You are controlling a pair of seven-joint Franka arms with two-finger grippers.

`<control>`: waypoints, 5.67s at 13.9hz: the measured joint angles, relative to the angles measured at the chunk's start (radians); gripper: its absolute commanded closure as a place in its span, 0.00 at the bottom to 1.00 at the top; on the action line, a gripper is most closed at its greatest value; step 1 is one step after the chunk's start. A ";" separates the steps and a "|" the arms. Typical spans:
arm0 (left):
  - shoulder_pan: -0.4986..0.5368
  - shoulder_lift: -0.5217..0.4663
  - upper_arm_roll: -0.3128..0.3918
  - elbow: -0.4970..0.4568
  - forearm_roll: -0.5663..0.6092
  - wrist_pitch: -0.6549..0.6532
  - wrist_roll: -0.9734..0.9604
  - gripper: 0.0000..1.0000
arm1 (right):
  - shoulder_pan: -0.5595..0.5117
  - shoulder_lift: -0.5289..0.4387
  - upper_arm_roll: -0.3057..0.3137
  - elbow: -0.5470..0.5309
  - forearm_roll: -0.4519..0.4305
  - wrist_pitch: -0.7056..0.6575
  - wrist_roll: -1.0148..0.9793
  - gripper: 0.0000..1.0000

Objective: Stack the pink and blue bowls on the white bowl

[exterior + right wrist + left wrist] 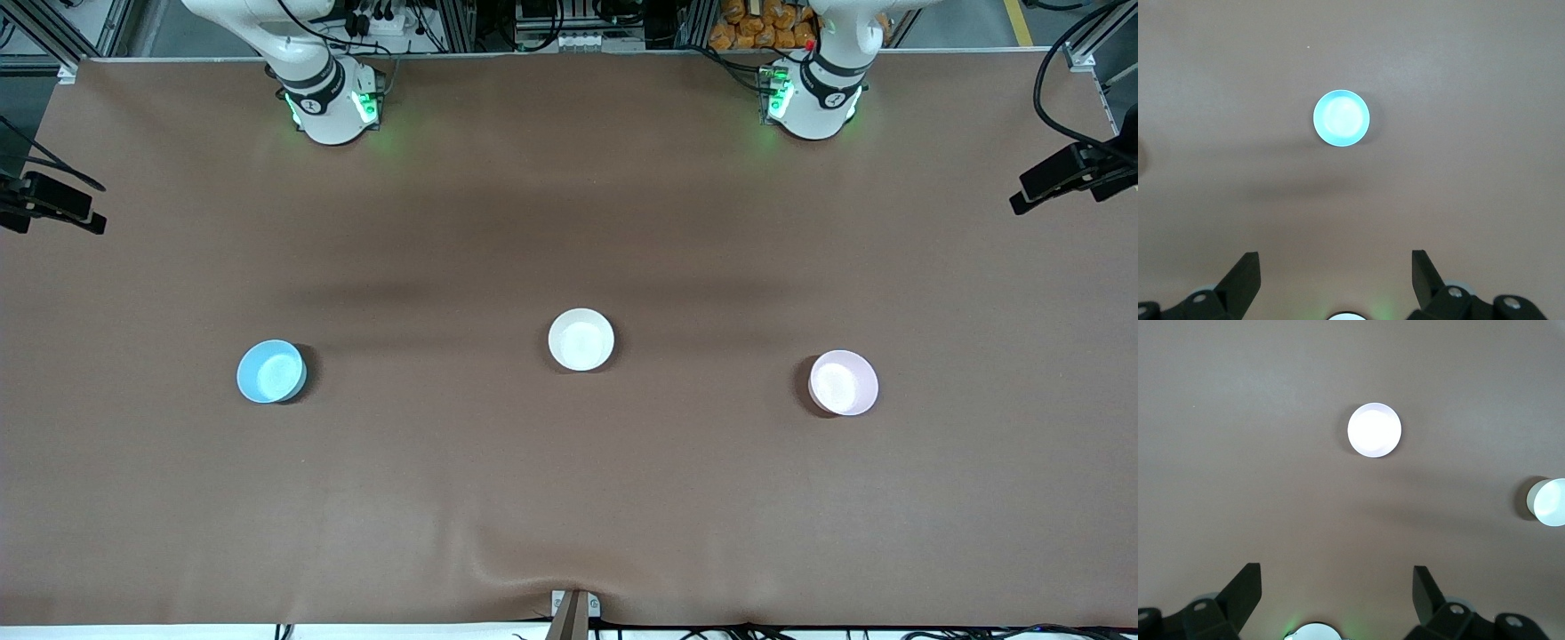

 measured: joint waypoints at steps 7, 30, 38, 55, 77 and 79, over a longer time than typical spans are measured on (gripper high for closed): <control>-0.001 0.021 -0.002 -0.004 0.008 0.000 0.000 0.00 | 0.000 0.001 0.000 -0.001 0.000 -0.001 0.000 0.00; 0.016 0.337 -0.003 -0.709 0.062 1.208 0.000 0.15 | 0.000 0.043 -0.001 -0.250 0.000 0.270 0.004 0.00; 0.017 0.438 -0.003 -0.665 0.062 1.211 0.001 0.71 | 0.000 0.228 -0.001 -0.259 0.000 0.429 0.006 0.00; 0.006 0.270 -0.247 -0.580 0.062 0.943 -0.183 1.00 | -0.025 0.399 -0.006 -0.449 0.004 0.807 0.015 0.00; -0.448 0.587 -0.286 -0.301 0.243 0.992 -0.958 1.00 | -0.035 0.473 -0.003 -0.444 0.141 0.876 0.031 1.00; -0.454 0.602 -0.285 -0.300 0.244 1.013 -0.958 1.00 | -0.035 0.466 -0.003 -0.437 0.141 0.860 0.031 1.00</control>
